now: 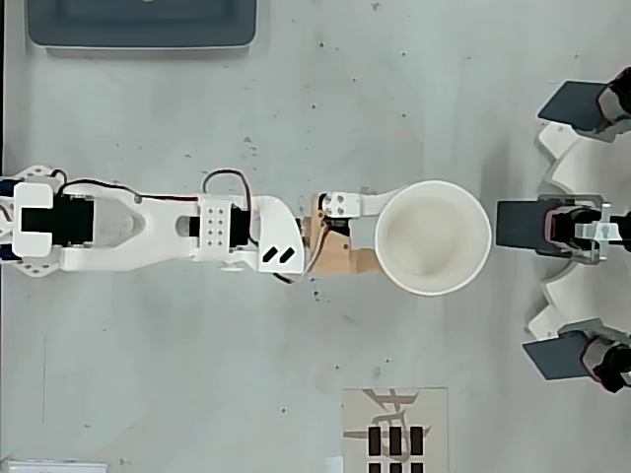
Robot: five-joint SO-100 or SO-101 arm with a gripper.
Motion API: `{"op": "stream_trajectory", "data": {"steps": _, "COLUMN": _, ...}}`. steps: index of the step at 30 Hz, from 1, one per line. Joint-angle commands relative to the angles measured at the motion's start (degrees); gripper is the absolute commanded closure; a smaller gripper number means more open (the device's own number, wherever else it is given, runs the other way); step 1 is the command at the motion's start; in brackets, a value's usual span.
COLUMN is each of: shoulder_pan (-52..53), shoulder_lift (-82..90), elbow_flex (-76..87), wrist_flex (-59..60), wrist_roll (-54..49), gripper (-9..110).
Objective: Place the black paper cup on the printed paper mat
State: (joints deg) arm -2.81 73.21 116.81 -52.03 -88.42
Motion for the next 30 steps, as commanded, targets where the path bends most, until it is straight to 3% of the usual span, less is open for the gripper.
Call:
{"op": "stream_trajectory", "data": {"steps": 1, "shoulder_pan": 0.44, "shoulder_lift": 6.77, "elbow_flex": 0.62, "wrist_flex": -0.88, "wrist_roll": -0.44, "gripper": 90}}
{"op": "stream_trajectory", "data": {"steps": 23, "shoulder_pan": 0.7, "shoulder_lift": 24.43, "elbow_flex": 19.6, "wrist_flex": -1.14, "wrist_roll": -0.79, "gripper": 90}}
{"op": "stream_trajectory", "data": {"steps": 30, "shoulder_pan": 0.97, "shoulder_lift": 27.25, "elbow_flex": 26.28, "wrist_flex": -6.59, "wrist_roll": -0.62, "gripper": 90}}
